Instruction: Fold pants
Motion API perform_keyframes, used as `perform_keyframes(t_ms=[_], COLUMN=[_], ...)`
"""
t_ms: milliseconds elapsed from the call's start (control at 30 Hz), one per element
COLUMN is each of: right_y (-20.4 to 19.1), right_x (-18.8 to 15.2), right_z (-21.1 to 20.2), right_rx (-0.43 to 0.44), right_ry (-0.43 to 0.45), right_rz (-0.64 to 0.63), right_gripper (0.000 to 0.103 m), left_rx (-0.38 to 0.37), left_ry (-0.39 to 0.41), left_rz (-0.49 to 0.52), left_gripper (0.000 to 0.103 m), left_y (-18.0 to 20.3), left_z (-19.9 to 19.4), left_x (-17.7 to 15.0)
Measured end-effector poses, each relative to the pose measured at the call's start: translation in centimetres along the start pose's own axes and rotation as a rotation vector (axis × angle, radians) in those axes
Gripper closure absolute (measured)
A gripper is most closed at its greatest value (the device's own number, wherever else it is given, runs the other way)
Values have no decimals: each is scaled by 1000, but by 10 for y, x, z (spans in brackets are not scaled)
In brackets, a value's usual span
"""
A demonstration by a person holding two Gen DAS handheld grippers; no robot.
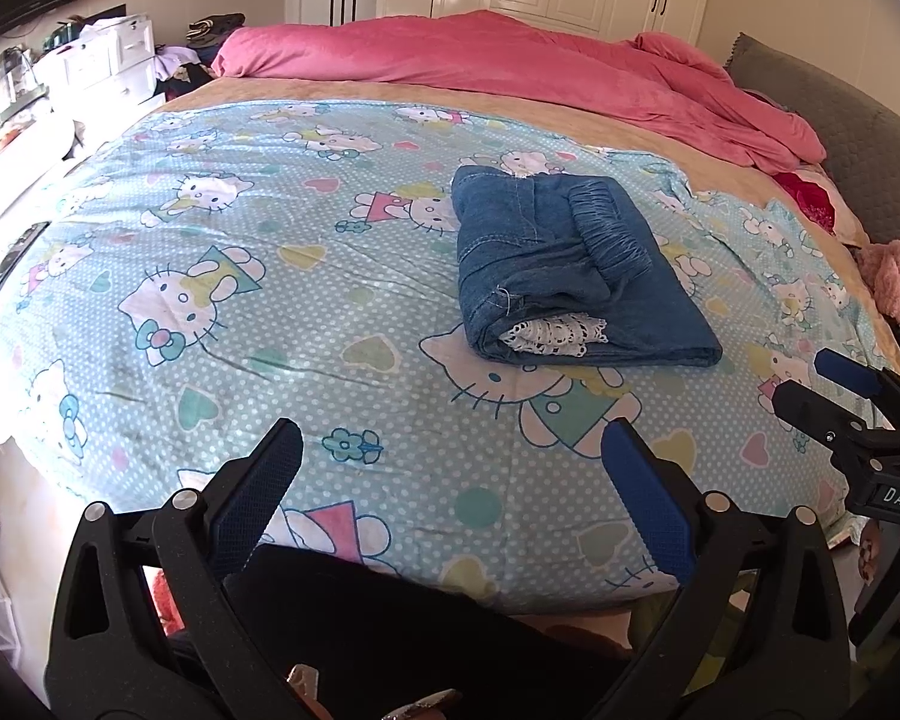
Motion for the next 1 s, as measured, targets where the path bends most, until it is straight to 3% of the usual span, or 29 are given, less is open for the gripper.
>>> perform_keyframes(t_ms=[1000], right_y=[2], right_x=[1], right_z=[1], right_rx=[-7], right_ry=[-2], right_rz=[15], right_gripper=[4], left_rx=[4], left_ry=[-15], left_rz=[-3], left_gripper=[9], left_y=[-2], left_z=[1], left_x=[-2])
Point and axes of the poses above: each gripper's, at about its wrist camera, not at the fingertips, and z roughly the way its jaws point, y to its right, x to its top, the point moved 7 cm from there along z, roughly the way its jaws point, and after that the axes turned 11 degrees about -y, right-handed, at the moved point
